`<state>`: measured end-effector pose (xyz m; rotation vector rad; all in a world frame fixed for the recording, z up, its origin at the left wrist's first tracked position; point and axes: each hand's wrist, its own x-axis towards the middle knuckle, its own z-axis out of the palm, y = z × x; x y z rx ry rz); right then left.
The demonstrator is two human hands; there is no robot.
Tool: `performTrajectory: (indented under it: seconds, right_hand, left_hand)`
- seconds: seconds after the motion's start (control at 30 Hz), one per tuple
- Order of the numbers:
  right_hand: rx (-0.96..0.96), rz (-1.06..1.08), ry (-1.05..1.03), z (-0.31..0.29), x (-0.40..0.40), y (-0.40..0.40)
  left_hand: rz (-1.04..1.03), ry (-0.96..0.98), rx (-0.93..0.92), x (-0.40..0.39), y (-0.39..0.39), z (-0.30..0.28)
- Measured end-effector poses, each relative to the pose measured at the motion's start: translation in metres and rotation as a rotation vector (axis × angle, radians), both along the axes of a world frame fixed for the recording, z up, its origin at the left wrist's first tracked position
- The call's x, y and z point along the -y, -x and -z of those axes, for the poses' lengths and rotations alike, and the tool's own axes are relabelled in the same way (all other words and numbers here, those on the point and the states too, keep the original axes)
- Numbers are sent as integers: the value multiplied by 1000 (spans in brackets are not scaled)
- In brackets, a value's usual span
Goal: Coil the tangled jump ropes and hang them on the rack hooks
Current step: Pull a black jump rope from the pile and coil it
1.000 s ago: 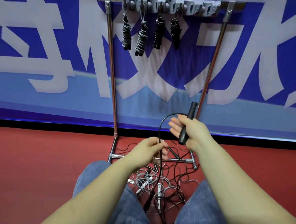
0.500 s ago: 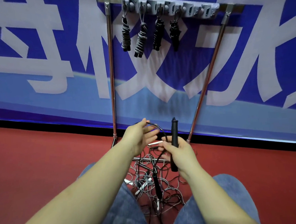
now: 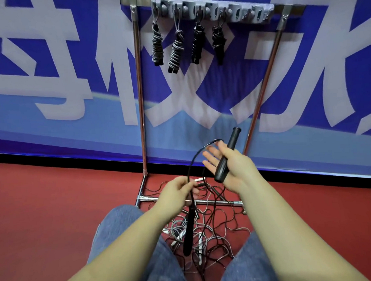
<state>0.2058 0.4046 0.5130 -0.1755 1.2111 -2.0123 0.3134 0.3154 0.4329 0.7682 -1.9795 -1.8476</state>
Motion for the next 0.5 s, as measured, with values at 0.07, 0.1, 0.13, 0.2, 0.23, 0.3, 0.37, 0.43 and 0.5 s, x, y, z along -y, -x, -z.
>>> performTrajectory:
  seconds: [0.07,0.1,0.13,0.2,0.23,0.3,0.37,0.43,0.5]
  right_hand:
    - [-106,-58,-103,15,-5,-4]
    - [-188,-92,-174,26,-8,-10]
    - [-283,-129,-242,39,-12,-16]
    - [-460,-199,-328,62,-20,-29]
    - [-528,-225,-353,69,-23,-34]
    - [-623,-260,-393,75,-26,-41]
    - [-647,-273,-389,74,-26,-43]
    - [-606,-256,-346,70,-22,-44]
    - [-467,-206,-240,63,-19,-45]
  left_hand:
    - [-108,-199,-73,3,2,-11]
    - [-153,-313,-128,3,4,-18]
    - [-192,-425,-174,4,6,-26]
    - [-239,-662,-260,5,8,-39]
    - [-253,-748,-284,4,9,-45]
    - [-289,-851,-297,3,11,-53]
    - [-301,-907,-319,5,10,-57]
    - [-287,-876,-335,7,10,-59]
    - [-255,-733,-271,7,8,-57]
